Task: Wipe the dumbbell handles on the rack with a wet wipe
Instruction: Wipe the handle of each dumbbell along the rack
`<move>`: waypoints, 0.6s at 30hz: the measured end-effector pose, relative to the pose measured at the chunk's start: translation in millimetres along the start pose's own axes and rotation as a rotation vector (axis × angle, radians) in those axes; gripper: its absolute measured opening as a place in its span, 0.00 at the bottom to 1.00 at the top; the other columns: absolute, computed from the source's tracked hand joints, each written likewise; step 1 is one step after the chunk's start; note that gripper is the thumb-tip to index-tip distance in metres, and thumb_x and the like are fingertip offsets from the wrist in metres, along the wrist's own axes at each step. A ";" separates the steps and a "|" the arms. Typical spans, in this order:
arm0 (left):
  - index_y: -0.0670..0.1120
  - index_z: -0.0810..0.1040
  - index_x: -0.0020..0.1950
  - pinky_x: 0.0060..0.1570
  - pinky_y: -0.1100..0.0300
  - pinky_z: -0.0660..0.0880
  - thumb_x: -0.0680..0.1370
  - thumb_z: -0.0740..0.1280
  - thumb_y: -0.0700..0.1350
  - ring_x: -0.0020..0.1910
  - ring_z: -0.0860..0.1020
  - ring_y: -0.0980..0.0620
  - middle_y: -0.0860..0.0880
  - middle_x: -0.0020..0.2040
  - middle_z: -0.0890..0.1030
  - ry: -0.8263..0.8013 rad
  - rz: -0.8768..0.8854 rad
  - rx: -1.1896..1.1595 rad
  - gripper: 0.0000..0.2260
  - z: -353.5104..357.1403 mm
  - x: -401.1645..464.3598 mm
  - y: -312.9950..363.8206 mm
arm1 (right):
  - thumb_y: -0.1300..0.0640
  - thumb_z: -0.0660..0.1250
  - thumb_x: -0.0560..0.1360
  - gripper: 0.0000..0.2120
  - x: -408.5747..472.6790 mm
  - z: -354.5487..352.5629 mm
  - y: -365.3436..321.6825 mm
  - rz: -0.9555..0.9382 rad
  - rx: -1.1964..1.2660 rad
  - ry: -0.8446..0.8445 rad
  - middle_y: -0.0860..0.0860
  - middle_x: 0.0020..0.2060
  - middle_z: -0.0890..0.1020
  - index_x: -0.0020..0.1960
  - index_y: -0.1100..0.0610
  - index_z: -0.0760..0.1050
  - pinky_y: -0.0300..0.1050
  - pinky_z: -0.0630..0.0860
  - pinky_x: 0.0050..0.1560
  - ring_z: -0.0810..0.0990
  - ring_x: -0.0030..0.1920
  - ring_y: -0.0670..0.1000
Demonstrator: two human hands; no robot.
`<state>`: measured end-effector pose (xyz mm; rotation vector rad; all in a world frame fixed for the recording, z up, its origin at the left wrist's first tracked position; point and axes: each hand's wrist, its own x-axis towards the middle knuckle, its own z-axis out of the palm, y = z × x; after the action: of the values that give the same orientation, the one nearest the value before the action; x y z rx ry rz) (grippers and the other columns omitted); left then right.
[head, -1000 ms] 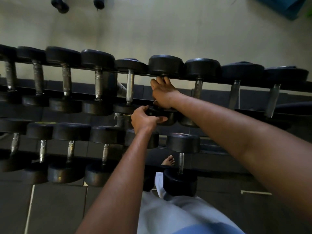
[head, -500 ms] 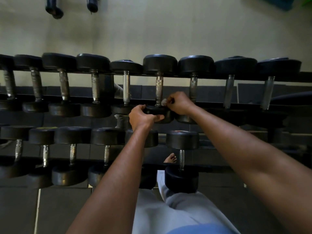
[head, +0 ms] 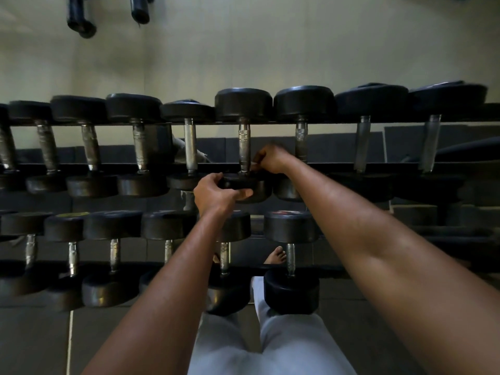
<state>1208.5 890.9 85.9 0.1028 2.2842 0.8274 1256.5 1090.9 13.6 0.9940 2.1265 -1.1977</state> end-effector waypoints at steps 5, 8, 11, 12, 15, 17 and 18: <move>0.44 0.80 0.72 0.49 0.72 0.72 0.66 0.88 0.47 0.57 0.78 0.57 0.49 0.64 0.84 -0.013 0.006 -0.006 0.36 0.1 0.9 0.7 | 0.53 0.72 0.82 0.04 -3.1 -3.1 -2.4 -0.050 -0.042 0.006 0.47 0.48 0.83 0.57 0.48 0.82 0.48 0.79 0.55 0.82 0.51 0.49; 0.44 0.79 0.74 0.55 0.67 0.74 0.65 0.88 0.48 0.58 0.78 0.57 0.47 0.66 0.84 -0.008 0.019 -0.004 0.39 0.1 0.8 1.6 | 0.53 0.73 0.81 0.01 -9.8 1.5 3.4 -0.048 0.056 0.053 0.48 0.47 0.84 0.53 0.48 0.83 0.47 0.79 0.54 0.83 0.52 0.48; 0.44 0.79 0.73 0.57 0.66 0.75 0.65 0.88 0.49 0.58 0.79 0.57 0.47 0.66 0.84 0.005 0.025 0.000 0.40 -0.3 1.7 0.5 | 0.50 0.77 0.78 0.06 -20.4 2.0 7.6 -0.096 0.234 0.094 0.48 0.45 0.87 0.50 0.52 0.87 0.45 0.79 0.52 0.85 0.50 0.48; 0.45 0.79 0.73 0.58 0.65 0.75 0.64 0.89 0.50 0.59 0.79 0.56 0.47 0.66 0.84 0.010 0.034 -0.001 0.40 -0.5 1.8 -0.9 | 0.48 0.78 0.77 0.07 -25.4 2.1 6.2 -0.141 0.287 0.122 0.47 0.46 0.88 0.51 0.51 0.87 0.44 0.79 0.52 0.85 0.50 0.46; 0.45 0.79 0.73 0.60 0.63 0.77 0.64 0.88 0.51 0.60 0.79 0.56 0.49 0.65 0.84 0.030 0.064 -0.026 0.39 -1.4 -0.4 -6.5 | 0.46 0.77 0.77 0.11 -36.6 5.9 -2.9 -0.282 0.256 0.266 0.44 0.53 0.87 0.58 0.49 0.87 0.38 0.75 0.51 0.82 0.52 0.42; 0.46 0.79 0.73 0.62 0.60 0.78 0.64 0.88 0.52 0.62 0.80 0.54 0.49 0.65 0.84 0.033 0.076 -0.045 0.40 -0.9 -0.6 -11.0 | 0.44 0.76 0.78 0.12 -39.0 9.9 -5.9 -0.325 0.176 0.329 0.45 0.55 0.84 0.59 0.47 0.86 0.39 0.75 0.51 0.80 0.54 0.44; 0.46 0.79 0.73 0.62 0.61 0.78 0.64 0.88 0.53 0.62 0.81 0.54 0.49 0.65 0.84 0.028 0.080 -0.045 0.40 -1.2 -0.1 -12.4 | 0.43 0.75 0.78 0.12 -41.0 10.6 -5.6 -0.340 0.128 0.339 0.45 0.55 0.82 0.59 0.46 0.85 0.42 0.76 0.52 0.79 0.54 0.46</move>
<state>1209.7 880.4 79.3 0.1637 2.2985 0.9267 1277.7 1065.3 40.5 0.9721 2.5927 -1.4219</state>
